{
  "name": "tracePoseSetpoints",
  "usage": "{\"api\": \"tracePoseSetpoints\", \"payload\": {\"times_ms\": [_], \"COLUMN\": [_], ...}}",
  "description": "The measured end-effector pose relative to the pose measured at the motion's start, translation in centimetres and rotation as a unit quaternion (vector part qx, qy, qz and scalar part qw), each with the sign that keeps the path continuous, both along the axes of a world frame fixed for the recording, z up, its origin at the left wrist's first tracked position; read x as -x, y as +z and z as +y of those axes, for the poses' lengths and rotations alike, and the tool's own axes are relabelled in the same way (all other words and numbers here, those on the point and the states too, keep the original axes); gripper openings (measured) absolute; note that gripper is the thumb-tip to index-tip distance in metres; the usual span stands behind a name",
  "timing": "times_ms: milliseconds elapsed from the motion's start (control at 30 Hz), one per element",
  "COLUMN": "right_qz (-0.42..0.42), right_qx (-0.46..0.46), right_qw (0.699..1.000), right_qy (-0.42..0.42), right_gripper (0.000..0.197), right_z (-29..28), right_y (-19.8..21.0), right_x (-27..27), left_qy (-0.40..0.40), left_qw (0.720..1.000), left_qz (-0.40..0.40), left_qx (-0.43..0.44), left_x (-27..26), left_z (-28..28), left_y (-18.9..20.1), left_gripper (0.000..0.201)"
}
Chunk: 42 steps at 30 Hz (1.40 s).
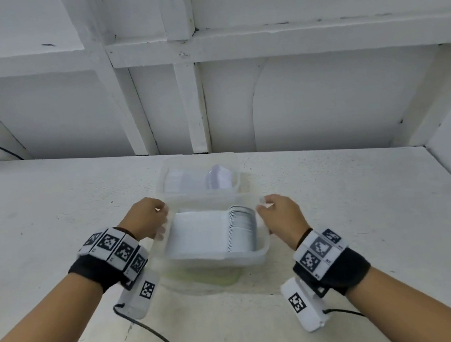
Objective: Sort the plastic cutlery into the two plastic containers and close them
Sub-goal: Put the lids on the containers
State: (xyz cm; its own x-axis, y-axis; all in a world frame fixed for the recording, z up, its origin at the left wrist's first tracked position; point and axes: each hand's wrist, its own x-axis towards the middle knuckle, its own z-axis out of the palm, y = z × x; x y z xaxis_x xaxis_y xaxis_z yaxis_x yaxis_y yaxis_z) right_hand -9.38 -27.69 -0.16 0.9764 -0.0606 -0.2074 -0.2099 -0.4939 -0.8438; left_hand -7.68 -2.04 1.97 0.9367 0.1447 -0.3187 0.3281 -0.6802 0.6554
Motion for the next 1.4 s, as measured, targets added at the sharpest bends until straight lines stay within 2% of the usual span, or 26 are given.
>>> {"api": "tracePoseSetpoints", "payload": {"times_ms": [167, 267, 400, 633, 700, 767, 867, 967, 1067, 1133, 1233, 1300, 1400], "right_qz": [-0.056, -0.027, 0.008, 0.054, 0.058, 0.068, 0.06, -0.019, -0.092, -0.137, -0.176, -0.174, -0.157], "right_qx": [0.033, 0.068, 0.105, 0.146, 0.149, 0.176, 0.283, 0.332, 0.325, 0.311, 0.29, 0.279, 0.262], "right_qw": [0.994, 0.99, 0.983, 0.974, 0.974, 0.971, 0.951, 0.942, 0.941, 0.934, 0.917, 0.913, 0.913], "right_qy": [-0.092, -0.118, -0.149, -0.163, -0.161, -0.145, -0.105, -0.05, 0.034, 0.107, 0.209, 0.242, 0.27], "right_gripper": [0.038, 0.04, 0.043, 0.045, 0.045, 0.048, 0.049, 0.043, 0.04, 0.04, 0.037, 0.036, 0.036], "right_z": [-7.0, -11.0, -15.0, -18.6, -18.9, -18.7, -17.4, -14.8, -11.8, -9.5, -6.1, -4.2, -2.2], "right_y": [1.9, 1.5, 0.4, -1.2, -1.3, -1.2, -0.3, 1.1, 1.9, 2.0, 1.4, 0.6, -0.5], "right_x": [0.0, 0.8, 2.4, 3.9, 4.0, 3.9, 4.0, 4.5, 4.8, 5.0, 5.0, 4.7, 4.2], "left_qy": [-0.046, -0.082, -0.129, -0.171, -0.175, -0.202, -0.262, -0.295, -0.307, -0.318, -0.361, -0.377, -0.379], "left_qw": [0.997, 0.994, 0.99, 0.984, 0.983, 0.979, 0.959, 0.936, 0.925, 0.922, 0.901, 0.892, 0.898], "left_qz": [-0.036, -0.045, -0.018, 0.014, 0.013, 0.014, -0.021, -0.022, 0.017, 0.03, 0.05, 0.06, 0.022], "left_qx": [0.05, 0.049, 0.057, 0.049, 0.055, 0.028, -0.105, -0.192, -0.224, -0.219, -0.235, -0.244, -0.221], "left_x": [-0.7, -1.4, -1.6, -1.6, -1.5, -1.3, -0.2, 1.9, 4.0, 5.0, 6.1, 6.4, 6.4], "left_z": [-7.0, -11.8, -17.1, -21.1, -21.1, -20.6, -18.4, -15.3, -12.5, -10.8, -8.3, -6.8, -5.6], "left_y": [1.3, 0.7, -1.0, -3.5, -3.4, -3.1, -3.3, -4.4, -5.4, -5.7, -5.7, -5.7, -6.0], "left_gripper": [0.018, 0.02, 0.018, 0.018, 0.024, 0.036, 0.049, 0.065, 0.075, 0.075, 0.069, 0.061, 0.043]}}
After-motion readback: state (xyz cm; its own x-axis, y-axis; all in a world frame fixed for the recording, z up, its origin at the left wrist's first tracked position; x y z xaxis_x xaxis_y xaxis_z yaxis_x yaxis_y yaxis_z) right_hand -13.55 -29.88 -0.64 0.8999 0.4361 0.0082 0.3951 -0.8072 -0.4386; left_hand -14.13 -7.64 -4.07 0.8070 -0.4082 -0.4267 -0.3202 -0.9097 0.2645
